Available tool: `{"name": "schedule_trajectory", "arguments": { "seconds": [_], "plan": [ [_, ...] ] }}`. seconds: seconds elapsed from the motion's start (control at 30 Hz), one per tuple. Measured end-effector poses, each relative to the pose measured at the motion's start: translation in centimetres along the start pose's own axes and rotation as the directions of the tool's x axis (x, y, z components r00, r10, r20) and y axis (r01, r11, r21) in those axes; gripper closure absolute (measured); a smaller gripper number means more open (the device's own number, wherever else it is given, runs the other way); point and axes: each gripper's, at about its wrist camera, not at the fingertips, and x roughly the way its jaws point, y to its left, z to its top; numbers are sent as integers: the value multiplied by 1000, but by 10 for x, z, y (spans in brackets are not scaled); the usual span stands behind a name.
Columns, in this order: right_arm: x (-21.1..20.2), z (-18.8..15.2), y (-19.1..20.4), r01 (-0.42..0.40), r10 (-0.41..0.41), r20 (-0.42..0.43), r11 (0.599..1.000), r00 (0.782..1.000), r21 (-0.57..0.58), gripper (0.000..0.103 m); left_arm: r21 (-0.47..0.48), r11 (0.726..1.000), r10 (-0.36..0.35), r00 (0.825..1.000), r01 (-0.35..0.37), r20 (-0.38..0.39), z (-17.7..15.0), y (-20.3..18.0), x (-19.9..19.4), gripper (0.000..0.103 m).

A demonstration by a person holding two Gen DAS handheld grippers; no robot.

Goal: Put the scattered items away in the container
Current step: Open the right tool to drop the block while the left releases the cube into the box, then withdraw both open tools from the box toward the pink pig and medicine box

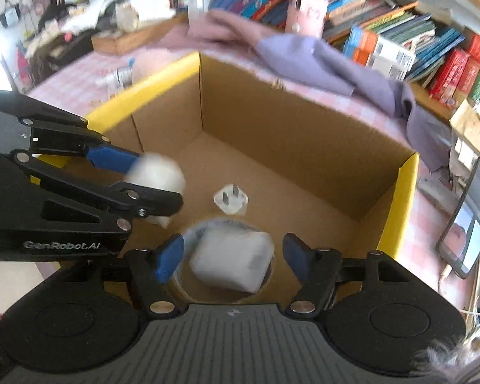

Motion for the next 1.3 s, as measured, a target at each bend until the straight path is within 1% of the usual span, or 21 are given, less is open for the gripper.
{"name": "schedule_trajectory", "arguments": {
  "seconds": [0.03,0.1,0.17,0.3,0.37,0.6,0.77,0.93,1.07,1.3],
  "plan": [
    [-3,-1,1,13,-13,15,1000,1000,4,32,-1,1000,16,1000,-16,23,0,-1,-5,30],
    [-9,-2,3,44,-44,43,999,998,17,29,0,999,45,996,-45,78,-1,-2,-17,20],
    [-15,-3,2,53,-56,69,998,996,47,28,-6,999,49,993,-48,106,-4,-2,-28,20],
    [-32,-8,8,89,-102,126,990,987,105,25,-46,997,61,987,-54,147,-12,0,-49,13],
    [-40,-10,15,106,-124,149,987,981,123,25,-59,997,64,984,-55,167,-16,1,-58,11],
    [-68,-21,42,172,-218,217,962,951,212,23,-69,996,66,967,-51,247,-32,9,-92,6],
    [-84,-30,67,235,-307,256,931,916,278,21,-53,997,62,962,-49,266,-44,19,-105,6],
    [-98,-37,97,308,-404,284,892,870,330,20,-47,999,40,962,-28,271,-62,34,-120,5],
    [-107,-45,122,351,-465,286,860,838,370,20,-30,999,26,959,-19,282,-81,46,-135,5],
    [-115,-57,177,430,-562,278,802,779,416,18,-45,998,57,952,-46,300,-121,77,-169,5]
  ]
}}
